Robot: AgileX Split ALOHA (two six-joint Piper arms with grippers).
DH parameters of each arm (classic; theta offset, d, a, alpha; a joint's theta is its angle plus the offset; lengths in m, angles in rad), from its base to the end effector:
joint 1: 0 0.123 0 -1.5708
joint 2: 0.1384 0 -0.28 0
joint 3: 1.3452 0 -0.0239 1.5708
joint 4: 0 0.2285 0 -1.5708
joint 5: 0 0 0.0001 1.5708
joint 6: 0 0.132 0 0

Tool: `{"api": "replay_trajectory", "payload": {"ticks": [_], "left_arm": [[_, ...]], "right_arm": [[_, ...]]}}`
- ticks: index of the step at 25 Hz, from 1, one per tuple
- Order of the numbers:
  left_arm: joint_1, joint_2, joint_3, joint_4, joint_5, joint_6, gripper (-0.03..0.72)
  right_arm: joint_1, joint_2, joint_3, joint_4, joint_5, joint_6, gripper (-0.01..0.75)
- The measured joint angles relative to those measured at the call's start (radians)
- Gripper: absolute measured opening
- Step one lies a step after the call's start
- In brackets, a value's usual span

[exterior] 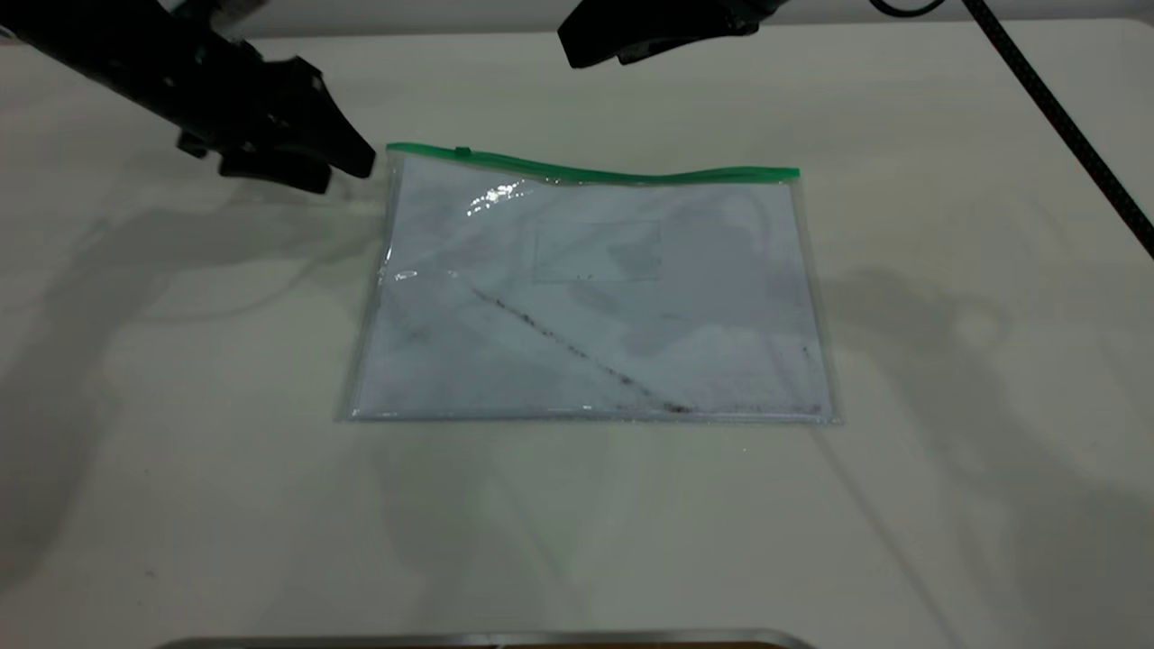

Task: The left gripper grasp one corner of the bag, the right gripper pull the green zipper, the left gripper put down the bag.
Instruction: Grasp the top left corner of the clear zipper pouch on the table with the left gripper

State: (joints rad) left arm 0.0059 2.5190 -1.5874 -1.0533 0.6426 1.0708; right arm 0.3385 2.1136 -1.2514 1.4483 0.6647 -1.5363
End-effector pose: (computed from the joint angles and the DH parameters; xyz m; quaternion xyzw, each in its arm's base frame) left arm 0.4587 -0.0661 -0.0066 0.1030 0.9418 -0.2543 0.1940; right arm 0.3726 0.2169 0.1179 -0.3103 0.8402 0.3373 0.2897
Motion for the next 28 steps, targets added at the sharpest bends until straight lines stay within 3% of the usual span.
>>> {"api": "replay_trajectory", "payload": {"ticks": [9, 14, 17, 22, 24, 28], "left_arm": [[-0.087, 0.103, -0.08, -0.052, 0.007, 0.033, 0.59], [-0.099, 0.105, -0.082, -0.055, 0.002, 0.041, 0.564], [-0.099, 0.107, -0.082, -0.056, -0.003, 0.051, 0.444], [-0.101, 0.107, -0.082, -0.053, -0.005, 0.071, 0.087], [-0.102, 0.1, -0.082, -0.053, 0.0, 0.12, 0.053], [-0.104, 0.071, -0.082, -0.046, 0.036, 0.327, 0.053]], "right_arm": [[0.0, 0.0, 0.0, 0.004, 0.0, 0.0, 0.522], [0.0, 0.0, 0.0, 0.004, 0.0, 0.0, 0.517], [0.0, 0.0, 0.0, 0.004, -0.001, 0.0, 0.507], [0.0, 0.0, -0.001, 0.029, -0.01, -0.004, 0.506], [0.0, 0.011, -0.011, 0.031, -0.011, -0.015, 0.506], [0.0, 0.067, -0.065, 0.036, -0.011, -0.043, 0.495]]}}
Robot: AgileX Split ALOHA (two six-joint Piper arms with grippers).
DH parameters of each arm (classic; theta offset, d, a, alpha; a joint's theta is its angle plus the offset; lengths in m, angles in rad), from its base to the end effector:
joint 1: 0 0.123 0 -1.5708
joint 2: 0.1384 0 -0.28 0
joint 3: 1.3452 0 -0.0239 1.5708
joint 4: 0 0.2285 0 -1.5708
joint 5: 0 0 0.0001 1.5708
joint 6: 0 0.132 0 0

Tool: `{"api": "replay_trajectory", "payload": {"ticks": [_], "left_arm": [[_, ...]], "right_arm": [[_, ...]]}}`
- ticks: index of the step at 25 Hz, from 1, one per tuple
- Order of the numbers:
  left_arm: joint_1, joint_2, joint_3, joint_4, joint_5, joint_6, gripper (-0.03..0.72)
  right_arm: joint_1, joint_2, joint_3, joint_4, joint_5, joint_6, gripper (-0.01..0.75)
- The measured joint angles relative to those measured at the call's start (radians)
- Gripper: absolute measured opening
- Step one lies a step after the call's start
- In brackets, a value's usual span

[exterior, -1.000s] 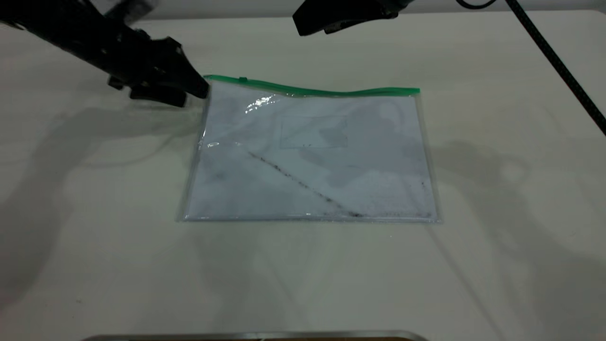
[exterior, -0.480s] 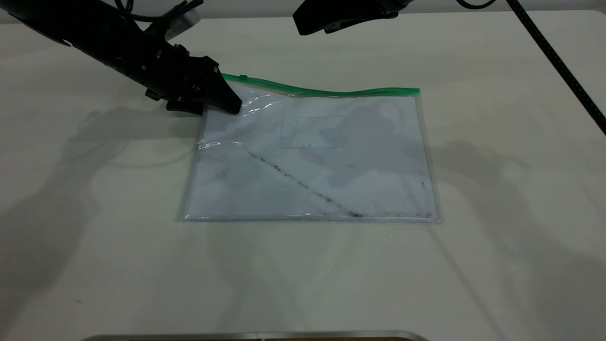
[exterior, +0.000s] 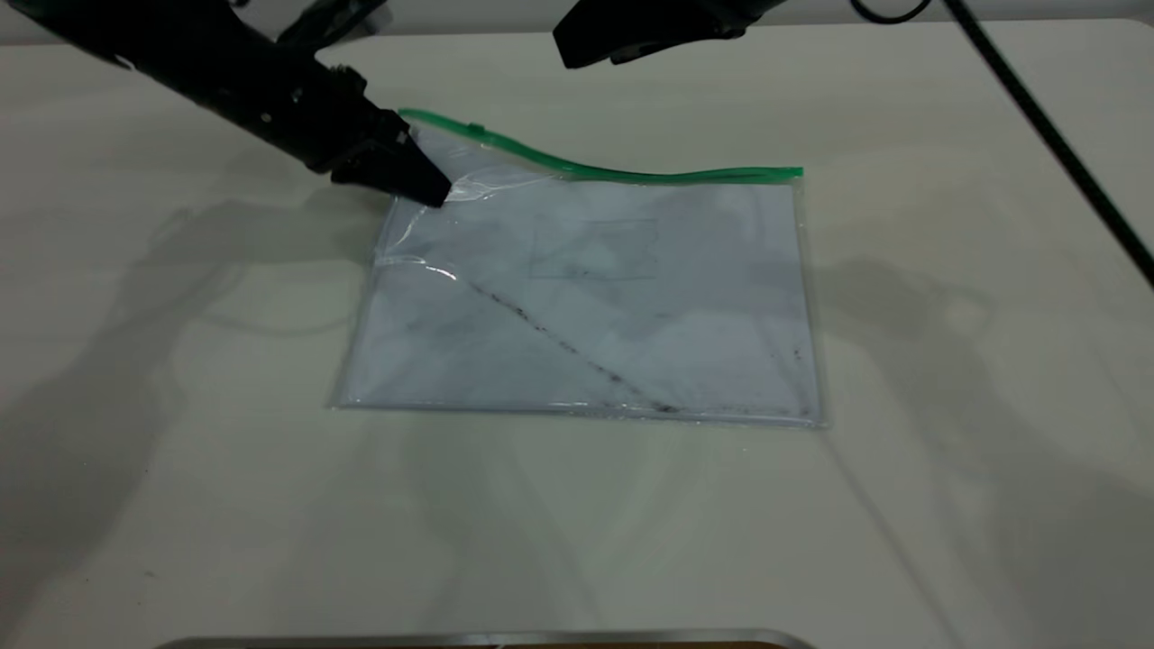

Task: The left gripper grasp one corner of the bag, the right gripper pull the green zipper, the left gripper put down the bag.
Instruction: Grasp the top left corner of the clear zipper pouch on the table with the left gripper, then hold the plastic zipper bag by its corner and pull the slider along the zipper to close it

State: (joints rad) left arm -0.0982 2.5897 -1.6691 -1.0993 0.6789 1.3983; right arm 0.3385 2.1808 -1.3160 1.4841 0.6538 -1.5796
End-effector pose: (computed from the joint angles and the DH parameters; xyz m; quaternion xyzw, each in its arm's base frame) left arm 0.4594 -0.1195 -0.0189 0.2891 0.8946 -0.2554 0.2255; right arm 0.3883 0.2216 0.1065 -0.3111 0.8369 0.3341 0.3019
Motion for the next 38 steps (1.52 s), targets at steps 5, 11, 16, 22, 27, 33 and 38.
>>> {"api": "replay_trajectory", "payload": {"ticks": [5, 11, 16, 22, 27, 33, 38], "left_arm": [[-0.001, -0.049, 0.0, 0.023, 0.083, 0.341, 0.079], [-0.009, -0.095, 0.0, 0.032, 0.122, 0.475, 0.09], [-0.01, -0.099, 0.0, 0.035, 0.13, 0.483, 0.09], [-0.017, -0.099, 0.0, 0.036, 0.132, 0.518, 0.09], [-0.034, -0.099, 0.0, 0.036, 0.13, 0.581, 0.091], [-0.037, -0.099, 0.0, 0.036, 0.13, 0.589, 0.091], [-0.037, -0.099, 0.0, 0.036, 0.13, 0.589, 0.091]], "right_arm": [[0.0, 0.096, -0.13, 0.013, 0.001, -0.046, 0.49], [0.0, 0.212, -0.31, 0.016, 0.041, -0.056, 0.489], [0.014, 0.282, -0.386, 0.013, 0.08, -0.093, 0.489], [0.039, 0.318, -0.425, 0.013, 0.093, -0.136, 0.478], [0.04, 0.341, -0.425, 0.011, 0.089, -0.152, 0.469], [0.04, 0.351, -0.425, 0.007, 0.084, -0.153, 0.462], [0.04, 0.353, -0.425, 0.008, 0.082, -0.155, 0.396]]}}
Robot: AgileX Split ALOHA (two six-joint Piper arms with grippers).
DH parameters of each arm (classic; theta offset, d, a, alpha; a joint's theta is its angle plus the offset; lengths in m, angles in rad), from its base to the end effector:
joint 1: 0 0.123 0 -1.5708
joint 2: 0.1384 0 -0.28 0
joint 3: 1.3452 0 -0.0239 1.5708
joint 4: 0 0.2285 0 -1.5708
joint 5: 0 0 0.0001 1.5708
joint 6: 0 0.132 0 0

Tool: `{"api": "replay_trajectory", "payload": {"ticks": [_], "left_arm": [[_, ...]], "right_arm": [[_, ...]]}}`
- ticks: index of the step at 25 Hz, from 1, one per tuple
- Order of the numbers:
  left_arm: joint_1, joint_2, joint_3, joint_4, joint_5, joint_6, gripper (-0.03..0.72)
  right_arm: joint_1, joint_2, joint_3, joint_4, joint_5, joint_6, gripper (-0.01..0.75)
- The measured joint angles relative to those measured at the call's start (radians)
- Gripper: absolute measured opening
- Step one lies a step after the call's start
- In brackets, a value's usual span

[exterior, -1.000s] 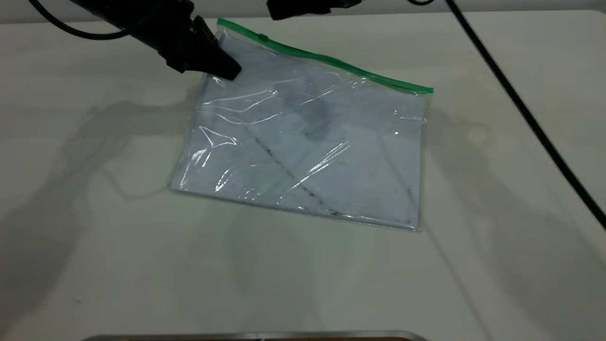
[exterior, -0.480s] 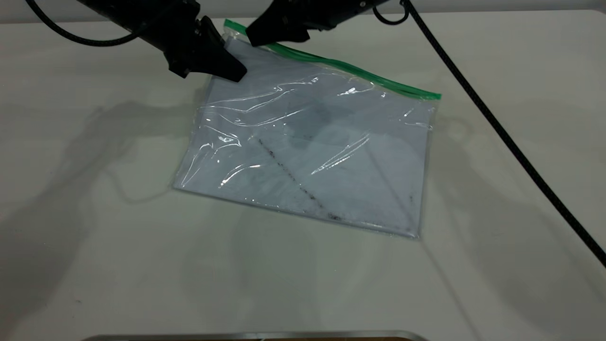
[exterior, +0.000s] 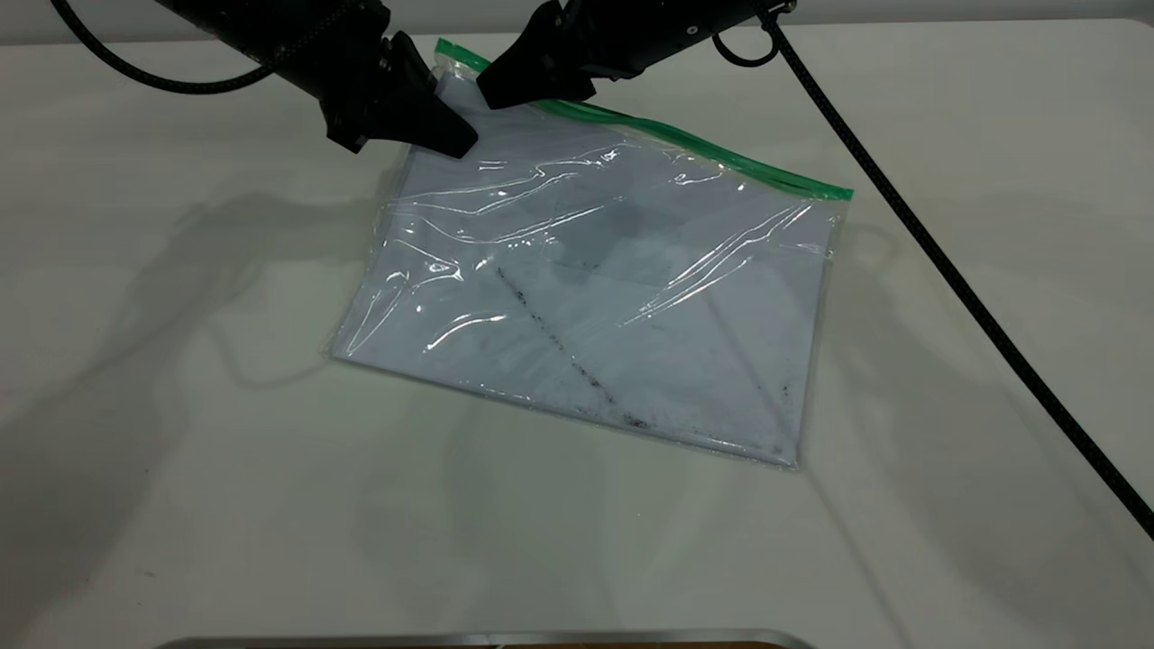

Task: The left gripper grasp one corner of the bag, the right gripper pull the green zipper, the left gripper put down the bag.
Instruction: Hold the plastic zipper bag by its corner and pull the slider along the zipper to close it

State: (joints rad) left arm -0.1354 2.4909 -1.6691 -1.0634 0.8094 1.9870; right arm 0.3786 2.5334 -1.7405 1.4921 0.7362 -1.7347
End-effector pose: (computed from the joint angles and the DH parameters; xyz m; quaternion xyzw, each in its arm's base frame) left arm 0.4505 -0.1457 0.0293 0.5841 0.7215 -0.2142 0.3039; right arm 0.4402 0.2703 0.0510 -0.4057 0.7719 0.3498 0.3424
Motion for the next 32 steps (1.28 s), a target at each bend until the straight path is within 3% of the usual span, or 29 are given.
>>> {"api": "replay_trajectory", "payload": {"ticks": [9, 32], "left_arm": [[0.0, 0.0, 0.0, 0.002, 0.004, 0.001, 0.091], [0.111, 0.002, 0.003, -0.148, 0.183, 0.029, 0.051]], "right_arm": [[0.0, 0.001, 0.0, -0.012, 0.002, -0.051, 0.041], [-0.017, 0.028, -0.017, 0.013, -0.012, -0.087, 0.033]]}}
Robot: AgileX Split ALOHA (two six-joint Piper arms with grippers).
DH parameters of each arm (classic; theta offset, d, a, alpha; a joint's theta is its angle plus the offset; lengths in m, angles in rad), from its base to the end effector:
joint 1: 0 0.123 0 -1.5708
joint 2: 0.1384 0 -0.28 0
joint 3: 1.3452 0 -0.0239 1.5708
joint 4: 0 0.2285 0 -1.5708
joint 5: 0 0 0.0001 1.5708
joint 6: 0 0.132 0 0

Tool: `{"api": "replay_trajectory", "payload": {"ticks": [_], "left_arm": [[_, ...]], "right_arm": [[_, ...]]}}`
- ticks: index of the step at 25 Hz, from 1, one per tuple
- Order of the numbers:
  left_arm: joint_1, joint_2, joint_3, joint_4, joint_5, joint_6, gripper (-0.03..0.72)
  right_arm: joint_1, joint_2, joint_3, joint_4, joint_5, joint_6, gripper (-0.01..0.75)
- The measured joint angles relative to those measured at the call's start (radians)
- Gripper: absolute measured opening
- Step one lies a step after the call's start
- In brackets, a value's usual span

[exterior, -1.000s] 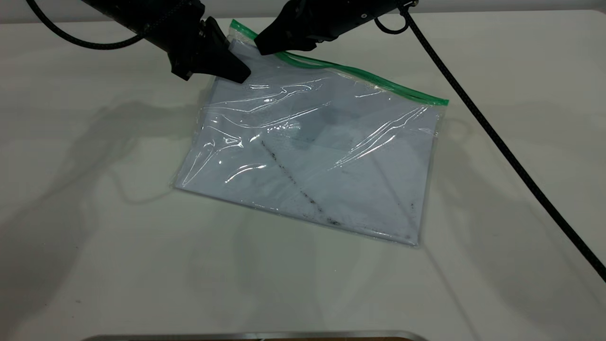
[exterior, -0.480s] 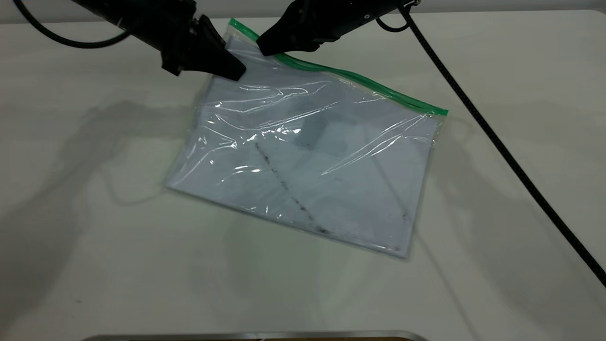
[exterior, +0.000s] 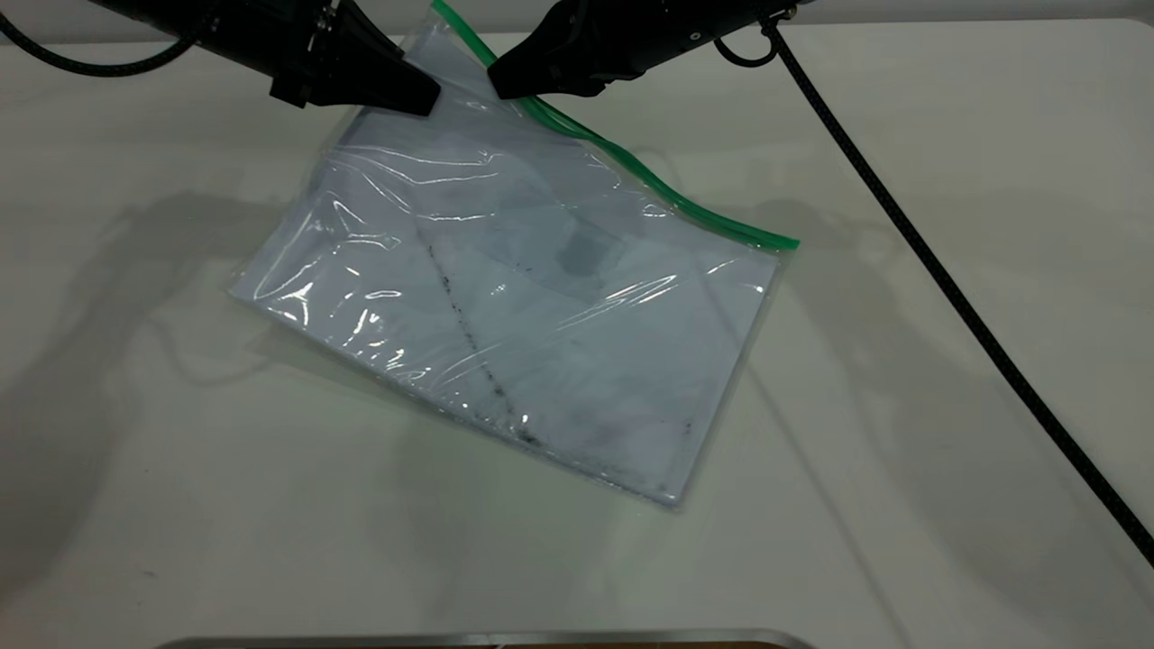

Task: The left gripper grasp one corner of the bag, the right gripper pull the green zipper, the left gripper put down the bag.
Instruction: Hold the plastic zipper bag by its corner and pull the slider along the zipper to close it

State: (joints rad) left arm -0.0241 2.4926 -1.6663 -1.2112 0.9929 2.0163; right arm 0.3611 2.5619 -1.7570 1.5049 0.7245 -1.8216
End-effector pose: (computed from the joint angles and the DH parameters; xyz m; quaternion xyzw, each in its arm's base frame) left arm 0.4536 -0.1145 0.0463 0.5161 0.7256 -0.3003 0.3419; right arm 0.4478 0.2625 0.0410 -0.4242 0.7634 0.3300 0.3584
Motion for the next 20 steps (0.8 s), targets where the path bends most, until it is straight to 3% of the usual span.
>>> {"api": "replay_trajectory", "payload": {"ticks": [10, 20], "left_arm": [[0.03, 0.002, 0.0, -0.115, 0.072, 0.06, 0.05], [0.036, 0.005, 0.004, -0.165, 0.076, 0.095, 0.05]], "right_arm": [[-0.042, 0.004, -0.002, 0.012, 0.008, -0.001, 0.036], [-0.079, 0.044, -0.004, -0.029, -0.005, -0.001, 0.041]]}}
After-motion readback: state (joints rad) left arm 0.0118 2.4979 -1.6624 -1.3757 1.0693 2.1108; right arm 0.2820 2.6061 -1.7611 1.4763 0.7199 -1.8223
